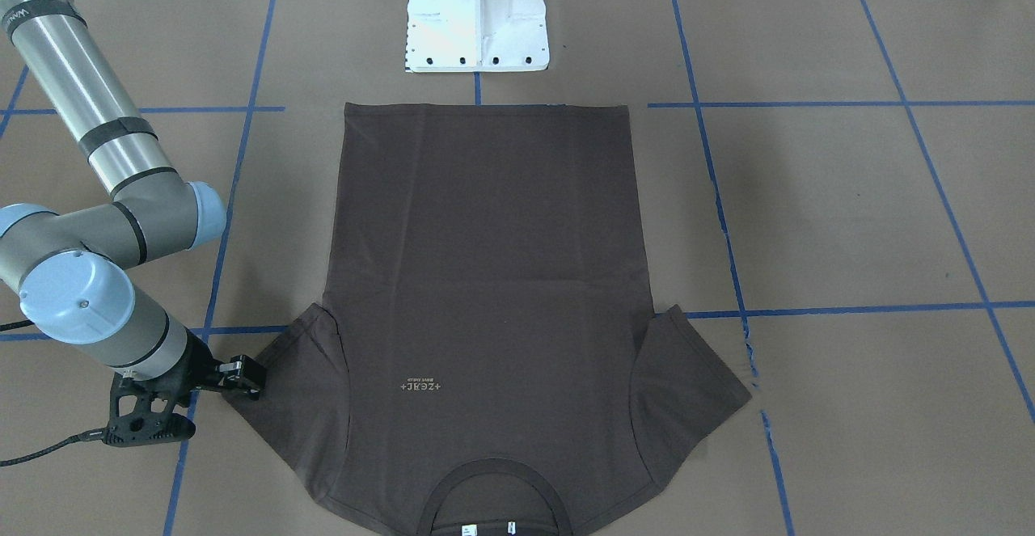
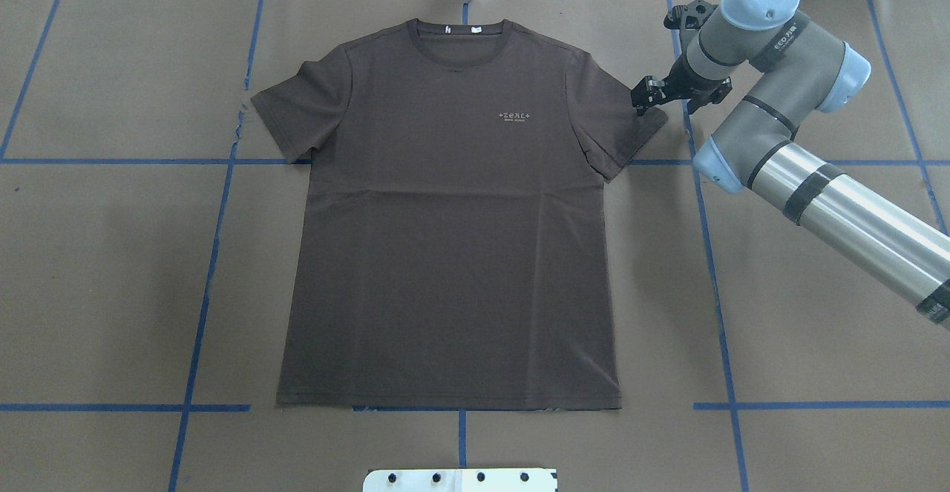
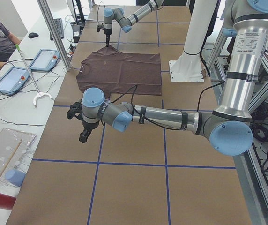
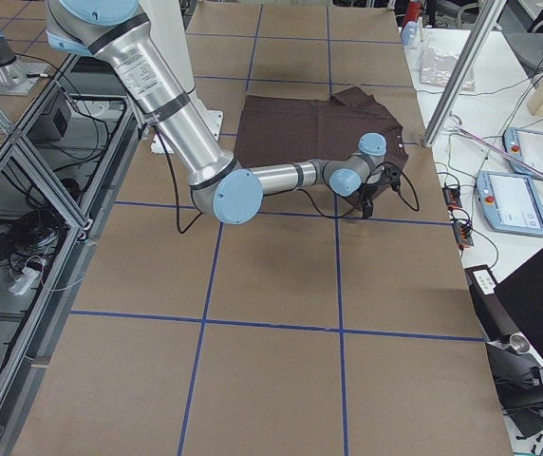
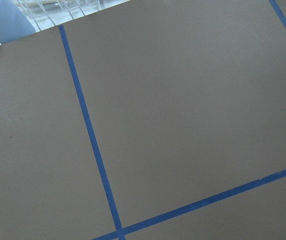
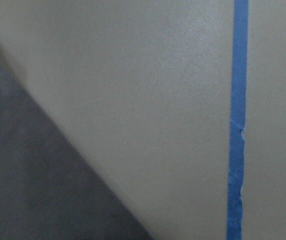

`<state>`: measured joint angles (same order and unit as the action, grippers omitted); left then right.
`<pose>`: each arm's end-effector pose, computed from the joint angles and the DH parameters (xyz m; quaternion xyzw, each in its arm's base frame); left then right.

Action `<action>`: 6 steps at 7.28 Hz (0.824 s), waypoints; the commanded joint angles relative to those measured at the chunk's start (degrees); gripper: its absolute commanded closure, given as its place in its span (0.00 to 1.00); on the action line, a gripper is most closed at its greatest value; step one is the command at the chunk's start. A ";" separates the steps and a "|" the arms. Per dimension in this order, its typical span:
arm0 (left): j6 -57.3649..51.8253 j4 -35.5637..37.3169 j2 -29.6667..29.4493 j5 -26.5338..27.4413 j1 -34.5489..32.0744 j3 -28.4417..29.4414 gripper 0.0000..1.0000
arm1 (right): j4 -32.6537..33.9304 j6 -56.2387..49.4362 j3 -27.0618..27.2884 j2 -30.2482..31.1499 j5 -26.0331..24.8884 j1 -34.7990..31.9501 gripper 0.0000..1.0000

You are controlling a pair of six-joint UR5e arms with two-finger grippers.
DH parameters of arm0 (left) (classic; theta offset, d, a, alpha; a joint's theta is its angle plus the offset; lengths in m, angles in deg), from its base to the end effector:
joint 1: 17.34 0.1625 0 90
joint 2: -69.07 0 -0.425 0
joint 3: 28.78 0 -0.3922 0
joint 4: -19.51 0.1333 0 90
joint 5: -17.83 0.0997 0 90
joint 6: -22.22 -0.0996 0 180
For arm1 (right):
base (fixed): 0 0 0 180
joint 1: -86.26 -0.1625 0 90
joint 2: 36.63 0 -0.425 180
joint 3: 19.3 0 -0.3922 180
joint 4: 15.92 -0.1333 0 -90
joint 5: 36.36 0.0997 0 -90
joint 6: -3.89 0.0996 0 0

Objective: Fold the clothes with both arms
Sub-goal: 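Move the right gripper to the sleeve nearest it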

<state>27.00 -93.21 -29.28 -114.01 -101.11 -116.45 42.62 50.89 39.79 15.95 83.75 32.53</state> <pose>-0.0041 -0.5787 0.5590 0.1976 0.3665 0.1001 0.9037 -0.3940 -0.6778 0.4622 0.0716 -0.3923 0.0012 0.9170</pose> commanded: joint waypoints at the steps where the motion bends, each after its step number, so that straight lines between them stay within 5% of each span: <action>1: 0.05 -0.38 -0.97 0.00 0.00 1.44 0.00 | 0.00 0.10 0.06 -0.02 1.87 -0.05 0.01; 2: 0.05 -0.74 -1.23 0.00 0.00 1.80 0.00 | 0.00 0.02 0.06 -0.02 2.23 -0.05 0.01; 3: 0.05 -0.74 -1.23 0.00 0.00 1.80 0.00 | 0.00 0.10 0.06 0.07 2.23 0.03 0.15; 6: 0.14 -0.74 -1.23 0.00 0.00 1.89 0.00 | 0.61 -0.25 -0.03 -0.10 2.14 0.03 0.81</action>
<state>27.13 -93.95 -30.51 -114.01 -101.06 -114.64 42.83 50.83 39.78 16.03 85.87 32.51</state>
